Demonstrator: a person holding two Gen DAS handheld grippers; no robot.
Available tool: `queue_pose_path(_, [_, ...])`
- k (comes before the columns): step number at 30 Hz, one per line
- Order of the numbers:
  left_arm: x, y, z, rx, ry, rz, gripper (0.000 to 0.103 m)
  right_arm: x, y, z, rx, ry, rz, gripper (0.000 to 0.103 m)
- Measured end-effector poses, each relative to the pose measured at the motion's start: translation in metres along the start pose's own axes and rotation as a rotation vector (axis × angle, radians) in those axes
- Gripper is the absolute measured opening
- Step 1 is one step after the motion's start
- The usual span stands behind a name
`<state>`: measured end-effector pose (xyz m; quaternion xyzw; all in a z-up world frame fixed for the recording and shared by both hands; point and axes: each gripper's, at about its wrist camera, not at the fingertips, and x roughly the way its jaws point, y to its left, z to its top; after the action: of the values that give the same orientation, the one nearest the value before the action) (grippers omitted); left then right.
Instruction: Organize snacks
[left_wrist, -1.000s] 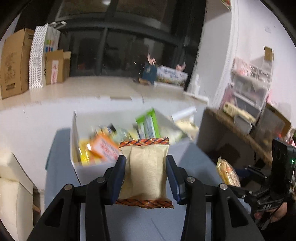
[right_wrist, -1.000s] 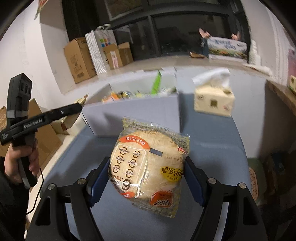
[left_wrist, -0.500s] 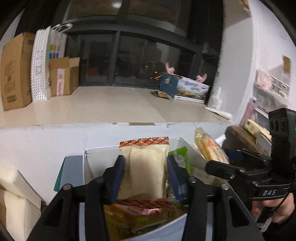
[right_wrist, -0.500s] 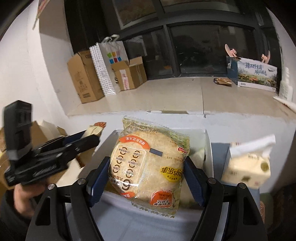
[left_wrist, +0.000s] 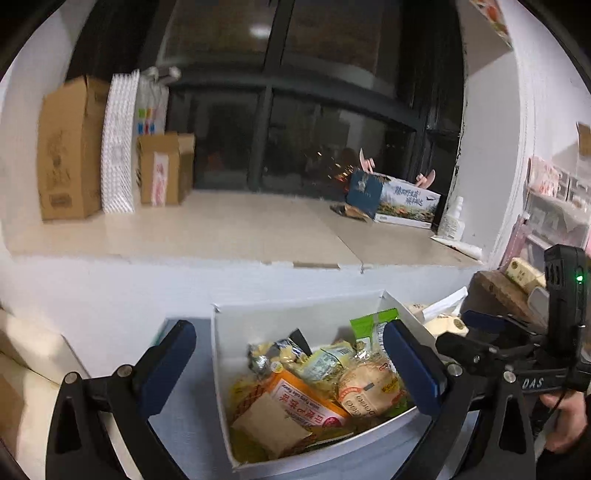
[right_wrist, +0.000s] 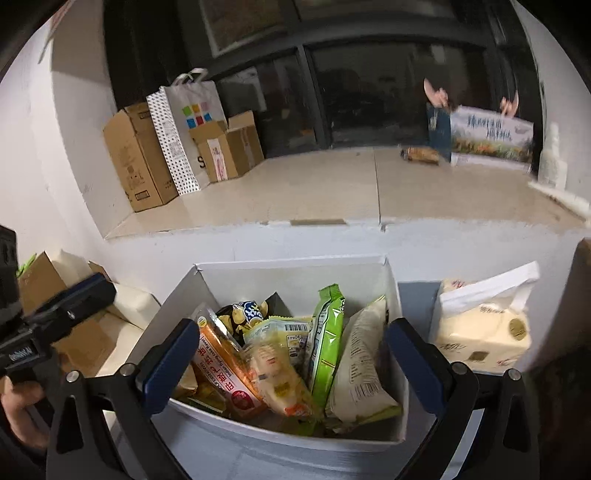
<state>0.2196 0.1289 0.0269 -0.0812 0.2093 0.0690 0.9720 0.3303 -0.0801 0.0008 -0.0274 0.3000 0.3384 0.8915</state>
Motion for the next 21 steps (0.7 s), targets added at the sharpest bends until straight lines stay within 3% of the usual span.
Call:
queue_pose_path(4, [-0.033,-0.012,-0.009,-0.001,-0.068,-0.028,0.103,-0.022,0.016,-0.007,-0.053,-0.026,-0.035,0.103])
queue_pose_path(8, [-0.057,-0.022,-0.017,0.001,-0.049,-0.057,0.103,-0.047,0.025,-0.02,-0.045,-0.043,-0.019,0.103])
queue_pose_path(11, [-0.081,-0.03,-0.027,-0.005,-0.026,-0.02,0.103,-0.064,0.03,-0.029,-0.038,-0.048,-0.078,0.103])
queue_pose_path(16, [-0.116,-0.045,-0.043,0.025,-0.003,0.027,0.103,-0.113,0.039,-0.052,-0.048,-0.107,-0.017,0.103])
queue_pose_path(21, [-0.155,-0.058,-0.06,0.022,0.016,0.058,0.103,-0.153,0.049,-0.078,-0.056,-0.078,0.005,0.103])
